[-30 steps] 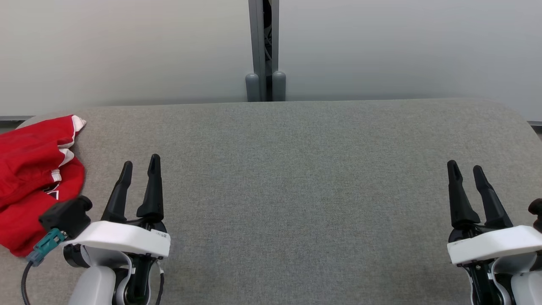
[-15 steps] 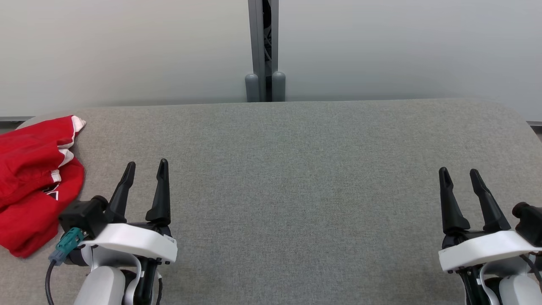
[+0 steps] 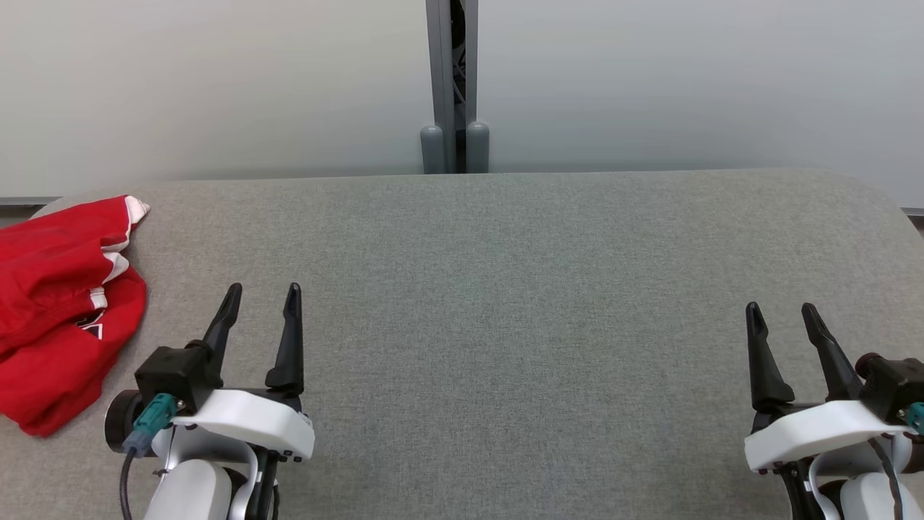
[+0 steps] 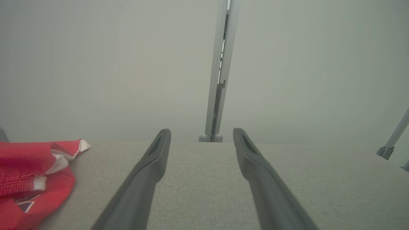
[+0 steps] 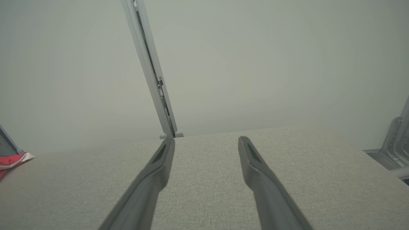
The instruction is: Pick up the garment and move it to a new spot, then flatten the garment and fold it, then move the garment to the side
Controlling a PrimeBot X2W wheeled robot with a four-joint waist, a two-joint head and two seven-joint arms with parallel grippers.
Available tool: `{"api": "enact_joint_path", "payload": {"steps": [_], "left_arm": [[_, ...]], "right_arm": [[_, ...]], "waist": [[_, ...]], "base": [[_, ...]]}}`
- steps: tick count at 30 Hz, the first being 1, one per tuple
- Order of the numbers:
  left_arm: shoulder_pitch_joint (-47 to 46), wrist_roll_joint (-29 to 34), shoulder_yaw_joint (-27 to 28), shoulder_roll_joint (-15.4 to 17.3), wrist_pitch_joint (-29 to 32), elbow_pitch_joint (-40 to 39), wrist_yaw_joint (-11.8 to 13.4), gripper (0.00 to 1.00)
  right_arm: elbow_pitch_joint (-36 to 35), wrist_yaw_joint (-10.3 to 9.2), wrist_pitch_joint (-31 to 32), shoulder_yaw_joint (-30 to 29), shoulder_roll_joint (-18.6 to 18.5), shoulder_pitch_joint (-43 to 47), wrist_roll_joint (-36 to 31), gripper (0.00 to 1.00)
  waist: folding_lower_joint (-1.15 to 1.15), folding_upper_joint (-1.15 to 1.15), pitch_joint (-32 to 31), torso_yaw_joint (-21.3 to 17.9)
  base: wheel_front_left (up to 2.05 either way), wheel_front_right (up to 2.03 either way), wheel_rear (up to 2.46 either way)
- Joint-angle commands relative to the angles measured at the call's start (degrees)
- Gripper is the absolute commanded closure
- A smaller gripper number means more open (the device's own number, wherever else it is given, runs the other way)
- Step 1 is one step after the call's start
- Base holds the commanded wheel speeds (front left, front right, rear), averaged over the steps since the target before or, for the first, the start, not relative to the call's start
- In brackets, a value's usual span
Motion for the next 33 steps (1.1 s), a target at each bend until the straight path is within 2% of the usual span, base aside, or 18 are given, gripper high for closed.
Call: {"api": "enact_joint_path", "payload": {"steps": [1, 17, 33], "left_arm": [[-0.59, 1.65, -0.35, 0.33, -0.14, 0.05, 0.33, 0.00], [-1.31, 4.78, 0.41, -0.50, 1.36, 2.53, 2.03, 0.00], [0.51, 9.34, 0.14, 0.67, 1.83, 1.50, 3.77, 0.00]], "right_arm": [[0.19, 0.27, -0.59, -0.15, -0.30, -0.98, -1.94, 0.00], [1.77, 0.29, -0.90, 0.73, -0.27, -1.29, -7.27, 0.00], [0.69, 0.32, -1.55, 1.48, -0.37, 0.67, -9.89, 0.00]], "waist": [[0.00, 0.00, 0.09, 0.15], [0.00, 0.00, 0.06, 0.07], [0.00, 0.00, -0.22, -0.42]], "base": [[0.00, 0.00, 0.00], [0.00, 0.00, 0.00], [0.00, 0.00, 0.00]]}}
